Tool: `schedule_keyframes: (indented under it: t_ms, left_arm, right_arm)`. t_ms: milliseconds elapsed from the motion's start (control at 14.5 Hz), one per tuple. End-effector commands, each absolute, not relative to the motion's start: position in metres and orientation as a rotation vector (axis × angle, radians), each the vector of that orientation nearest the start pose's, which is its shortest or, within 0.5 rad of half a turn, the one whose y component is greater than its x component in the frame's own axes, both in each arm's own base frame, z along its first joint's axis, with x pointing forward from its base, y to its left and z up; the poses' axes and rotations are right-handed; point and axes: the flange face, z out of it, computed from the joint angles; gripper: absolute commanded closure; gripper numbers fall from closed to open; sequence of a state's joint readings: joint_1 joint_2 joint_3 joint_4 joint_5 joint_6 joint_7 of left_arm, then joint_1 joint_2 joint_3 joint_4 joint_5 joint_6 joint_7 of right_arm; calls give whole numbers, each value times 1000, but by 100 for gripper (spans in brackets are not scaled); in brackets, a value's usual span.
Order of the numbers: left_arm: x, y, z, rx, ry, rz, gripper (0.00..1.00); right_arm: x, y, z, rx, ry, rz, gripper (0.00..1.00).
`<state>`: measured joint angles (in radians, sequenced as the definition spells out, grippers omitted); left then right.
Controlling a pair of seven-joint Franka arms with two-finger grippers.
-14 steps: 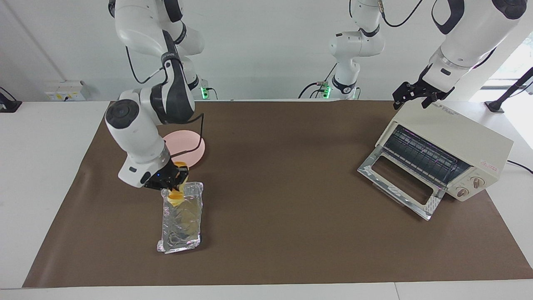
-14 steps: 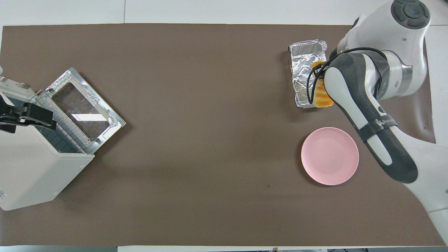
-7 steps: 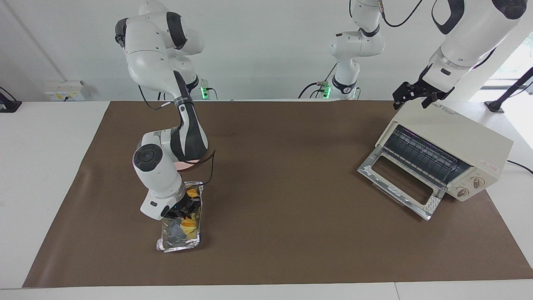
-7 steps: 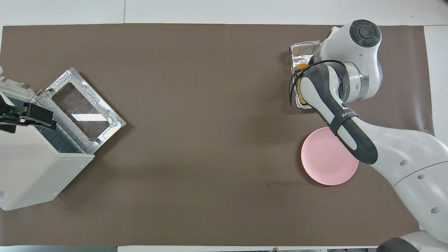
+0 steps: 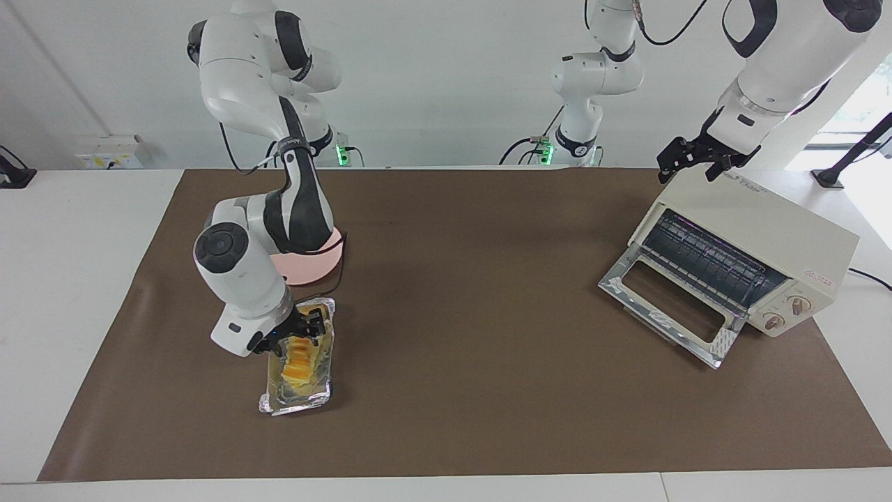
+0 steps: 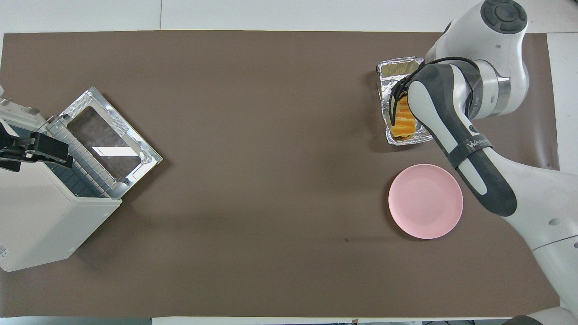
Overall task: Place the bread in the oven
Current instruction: 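Carry the bread with the right gripper over the foil tray and lower, then open the right gripper to release the bread into the foil tray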
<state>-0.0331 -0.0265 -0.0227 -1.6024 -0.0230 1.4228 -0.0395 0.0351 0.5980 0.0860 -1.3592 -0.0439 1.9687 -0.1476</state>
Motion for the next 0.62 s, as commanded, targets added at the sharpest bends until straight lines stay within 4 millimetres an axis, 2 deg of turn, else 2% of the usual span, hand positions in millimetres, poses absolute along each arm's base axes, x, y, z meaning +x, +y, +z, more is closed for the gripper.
schedule_keyframes:
  t_ms: [0, 69, 138, 276, 414, 483, 552]
  left_arm:
    - [520, -29, 614, -3158, 13, 240, 0]
    - [520, -29, 614, -3158, 13, 240, 0]
    - [520, -29, 614, -3158, 13, 240, 0]
    - [520, -29, 614, -3158, 13, 240, 0]
    - [520, -29, 614, -3158, 13, 240, 0]
    - [520, -29, 614, -3158, 13, 240, 0]
    - [520, -29, 614, -3158, 13, 240, 0]
  right_arm:
    - [729, 55, 372, -3125, -502, -63, 4]
    - [732, 40, 369, -3143, -510, -116, 5]
    - [729, 28, 352, -3149, -525, -122, 5]
    - [724, 23, 331, -3152, -578, -166, 9]
    - [716, 19, 312, -3152, -579, -191, 17]
    - [712, 12, 305, -3153, -567, -203, 31]
    - [708, 9, 303, -3153, -564, -208, 70]
